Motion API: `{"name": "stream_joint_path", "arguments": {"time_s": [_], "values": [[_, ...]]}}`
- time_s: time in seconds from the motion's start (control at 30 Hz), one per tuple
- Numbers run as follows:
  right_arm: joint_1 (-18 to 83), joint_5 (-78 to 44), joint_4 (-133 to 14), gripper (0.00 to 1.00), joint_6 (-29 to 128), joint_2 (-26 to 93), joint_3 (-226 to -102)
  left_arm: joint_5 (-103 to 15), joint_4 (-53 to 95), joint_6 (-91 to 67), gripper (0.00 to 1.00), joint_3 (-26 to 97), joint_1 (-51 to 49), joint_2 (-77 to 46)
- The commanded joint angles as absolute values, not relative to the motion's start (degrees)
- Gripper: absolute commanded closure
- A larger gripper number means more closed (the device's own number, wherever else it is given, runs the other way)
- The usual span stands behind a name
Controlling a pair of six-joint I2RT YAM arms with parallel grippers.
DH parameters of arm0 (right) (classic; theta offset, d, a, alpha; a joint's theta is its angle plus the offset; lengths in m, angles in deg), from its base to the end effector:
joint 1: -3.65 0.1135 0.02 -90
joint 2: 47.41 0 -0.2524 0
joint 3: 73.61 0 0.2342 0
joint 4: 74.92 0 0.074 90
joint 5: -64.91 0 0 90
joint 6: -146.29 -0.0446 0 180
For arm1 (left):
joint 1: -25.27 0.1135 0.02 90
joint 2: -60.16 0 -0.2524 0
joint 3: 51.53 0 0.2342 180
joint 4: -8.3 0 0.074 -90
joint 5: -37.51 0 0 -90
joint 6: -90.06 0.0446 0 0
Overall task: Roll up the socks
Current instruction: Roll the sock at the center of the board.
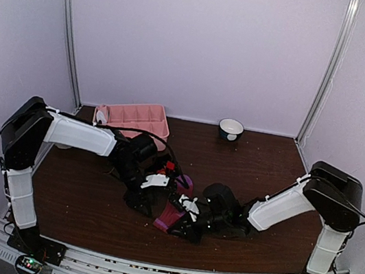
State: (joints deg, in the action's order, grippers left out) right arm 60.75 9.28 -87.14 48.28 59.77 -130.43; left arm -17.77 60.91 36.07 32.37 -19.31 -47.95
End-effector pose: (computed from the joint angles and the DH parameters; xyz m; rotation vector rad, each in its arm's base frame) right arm 0.1587 0.2917 0.1059 -1.3197 2.0247 1.2483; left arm 0.2224 -0.2548 0.1496 1.9042 2.0880 -0.9048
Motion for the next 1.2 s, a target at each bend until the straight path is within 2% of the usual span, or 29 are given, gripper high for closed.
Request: {"name": "stream_joint_path", "arguments": {"time_s": [0.0,0.1,0.27,0.57,0.73,0.87,0.97,1.17], "values": [[56.52,12.43,-76.88,1.00,31.68,68.00,-132.57,-18.11,60.62,41.12,0.41,32.27,-24.73,-47.76],[54.52,15.05,-77.58,1.00,26.56,72.00,-133.68,-20.34,60.68,42.31,0.42,33.00,-26.89,-48.15],[54.03,14.11,-82.49,1.00,21.74,71.40,-131.38,-20.27,60.84,42.34,0.43,33.89,-27.53,-49.37],[53.71,8.12,-75.06,1.00,21.99,71.37,-131.91,-17.16,61.12,43.15,0.38,32.07,-29.45,-45.51],[53.52,5.78,-75.94,1.00,24.01,69.13,-129.30,-16.28,56.26,35.16,0.36,30.22,-24.09,-43.76],[53.89,1.36,-71.42,1.00,28.87,66.39,-129.72,-8.90,58.60,29.55,0.36,34.46,-17.97,-46.96],[52.80,4.26,-70.49,1.00,27.21,65.78,-130.60,-7.41,58.90,33.00,0.36,33.02,-18.09,-44.90],[52.59,9.88,-70.18,1.00,21.33,67.76,-132.39,-15.00,58.39,42.18,0.39,30.32,-23.76,-41.17]]}}
